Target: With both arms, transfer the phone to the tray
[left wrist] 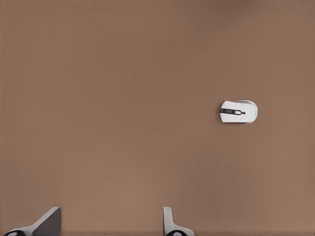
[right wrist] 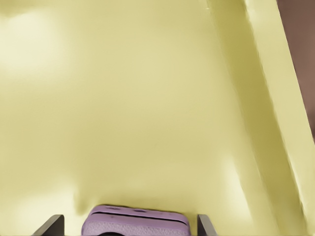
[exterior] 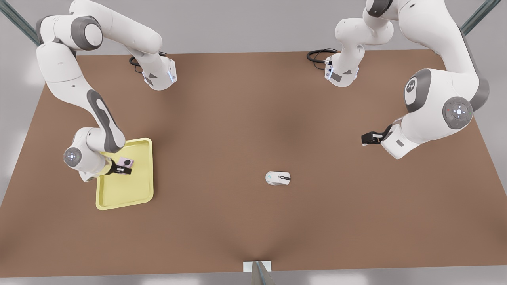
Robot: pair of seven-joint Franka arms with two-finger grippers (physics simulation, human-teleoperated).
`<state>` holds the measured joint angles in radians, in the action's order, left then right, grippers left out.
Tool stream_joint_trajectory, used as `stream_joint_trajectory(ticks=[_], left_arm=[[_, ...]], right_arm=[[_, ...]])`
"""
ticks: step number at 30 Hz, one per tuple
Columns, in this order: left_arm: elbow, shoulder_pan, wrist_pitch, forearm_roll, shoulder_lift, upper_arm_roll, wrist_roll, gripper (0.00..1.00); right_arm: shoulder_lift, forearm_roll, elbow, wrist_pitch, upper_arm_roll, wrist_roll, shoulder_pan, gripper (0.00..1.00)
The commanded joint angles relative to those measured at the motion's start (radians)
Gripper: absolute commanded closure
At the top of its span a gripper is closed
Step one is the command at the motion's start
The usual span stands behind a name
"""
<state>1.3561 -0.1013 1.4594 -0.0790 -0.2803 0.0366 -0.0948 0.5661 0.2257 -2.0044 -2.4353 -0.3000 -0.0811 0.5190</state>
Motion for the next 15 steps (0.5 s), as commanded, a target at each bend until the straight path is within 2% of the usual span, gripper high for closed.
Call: stream_joint_trajectory(ticks=[1,2,4,6,8,9,11,12,13,15], left_arm=[[-0.002,0.0,-0.001,0.001,0.001,0.0,0.001,0.0],[0.0,0.0,-0.001,0.001,0.001,0.0,0.001,0.0],[0.0,0.0,-0.004,0.001,0.004,0.0,0.001,0.0],[-0.002,0.002,-0.022,0.001,0.015,-0.003,0.001,0.0],[-0.002,0.002,-0.031,0.028,0.023,-0.02,0.0,0.0],[-0.002,0.002,-0.033,0.039,0.02,-0.021,0.001,0.0],[-0.002,0.003,-0.053,0.062,0.019,-0.021,0.001,0.0],[-0.002,0.002,-0.059,0.064,0.02,-0.021,0.001,0.0],[-0.002,0.002,-0.06,0.064,0.02,-0.021,0.001,0.0],[-0.002,0.002,-0.06,0.067,0.021,-0.021,0.001,0.0]], right_arm=[[-0.006,0.004,0.074,0.061,-0.007,0.528,-0.004,0.0],[-0.009,0.004,0.15,0.159,-0.008,0.52,-0.017,0.0],[-0.028,0.004,0.203,0.199,-0.01,0.523,-0.024,0.0],[-0.043,0.004,0.321,0.335,-0.018,0.517,-0.066,0.0],[-0.095,0.003,0.389,0.461,-0.027,0.376,-0.09,0.0],[-0.12,0.003,0.415,0.512,-0.079,0.288,-0.09,0.0],[-0.143,0.001,0.593,0.768,-0.255,0.017,-0.09,0.0],[-0.219,-0.02,0.587,0.857,-0.304,-0.084,-0.086,0.0],[-0.299,-0.085,0.504,0.839,-0.304,-0.086,-0.08,0.0],[-0.301,-0.088,0.469,0.786,-0.303,-0.083,-0.083,0.0]])
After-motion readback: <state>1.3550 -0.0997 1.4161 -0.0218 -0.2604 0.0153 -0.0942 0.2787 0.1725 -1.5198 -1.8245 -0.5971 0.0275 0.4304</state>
